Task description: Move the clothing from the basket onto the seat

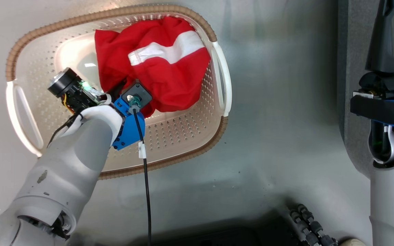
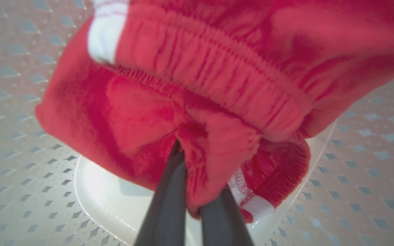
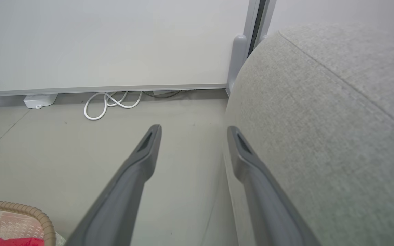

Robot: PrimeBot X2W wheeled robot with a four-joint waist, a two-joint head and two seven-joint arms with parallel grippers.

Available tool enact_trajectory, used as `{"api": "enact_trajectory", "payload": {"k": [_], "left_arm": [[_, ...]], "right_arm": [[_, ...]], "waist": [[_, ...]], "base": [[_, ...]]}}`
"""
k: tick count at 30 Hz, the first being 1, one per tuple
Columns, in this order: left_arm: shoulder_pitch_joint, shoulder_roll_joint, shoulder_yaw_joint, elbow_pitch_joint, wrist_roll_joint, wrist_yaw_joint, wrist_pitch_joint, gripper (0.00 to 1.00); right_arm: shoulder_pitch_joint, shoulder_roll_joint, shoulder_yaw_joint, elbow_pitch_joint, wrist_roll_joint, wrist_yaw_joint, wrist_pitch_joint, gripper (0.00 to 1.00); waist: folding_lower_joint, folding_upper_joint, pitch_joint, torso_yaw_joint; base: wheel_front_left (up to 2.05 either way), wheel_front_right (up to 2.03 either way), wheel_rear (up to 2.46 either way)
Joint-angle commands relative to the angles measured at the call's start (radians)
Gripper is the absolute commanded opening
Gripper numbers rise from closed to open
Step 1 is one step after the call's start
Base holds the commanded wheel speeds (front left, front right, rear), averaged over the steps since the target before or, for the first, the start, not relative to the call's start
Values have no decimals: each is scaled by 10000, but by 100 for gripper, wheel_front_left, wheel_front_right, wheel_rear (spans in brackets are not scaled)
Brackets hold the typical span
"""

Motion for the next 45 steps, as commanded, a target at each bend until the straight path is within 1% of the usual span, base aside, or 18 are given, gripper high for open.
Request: {"api": "enact_trajectory", "payload": {"k": [1, 8, 13, 16, 29, 33, 45], "left_arm": [[31, -76, -7, -3, -40, 80, -151, 0], [193, -477, 45, -174, -335, 249, -725, 0], [409, -617, 142, -436, -564, 344, -839, 0], [618, -681, 215, -1026, -748, 455, -878, 0], [1767, -211, 860, -3482, -1094, 758, -882, 0], [2125, -144, 1110, -4220, -1122, 828, -882, 0], [2881, 41, 1844, -6107, -1014, 889, -885, 0]], "right_arm": [[-24, -67, -41, 50, -41, 1, -1, 100], [115, -145, -78, 175, -58, 1, -1, 100], [203, -212, -84, 268, -70, 1, -2, 100], [320, -271, -121, 396, -60, 1, -2, 100], [1032, -277, -251, 822, -29, 1, -2, 100], [1327, -241, -261, 952, -17, 1, -2, 100], [2296, -98, -254, 1358, 59, 1, -2, 100]], "waist": [[-1, 0, -239, 153], [-1, 0, -953, 552], [-1, 0, -1469, 775], [-1, 0, -2017, 971], [-1, 0, -4010, 1343], [-1, 0, -4672, 1425], [-1, 0, -6612, 1517]], "base": [[0, 0, 0], [0, 0, 0], [0, 0, 0], [0, 0, 0], [0, 0, 0], [0, 0, 0], [0, 0, 0]]}}
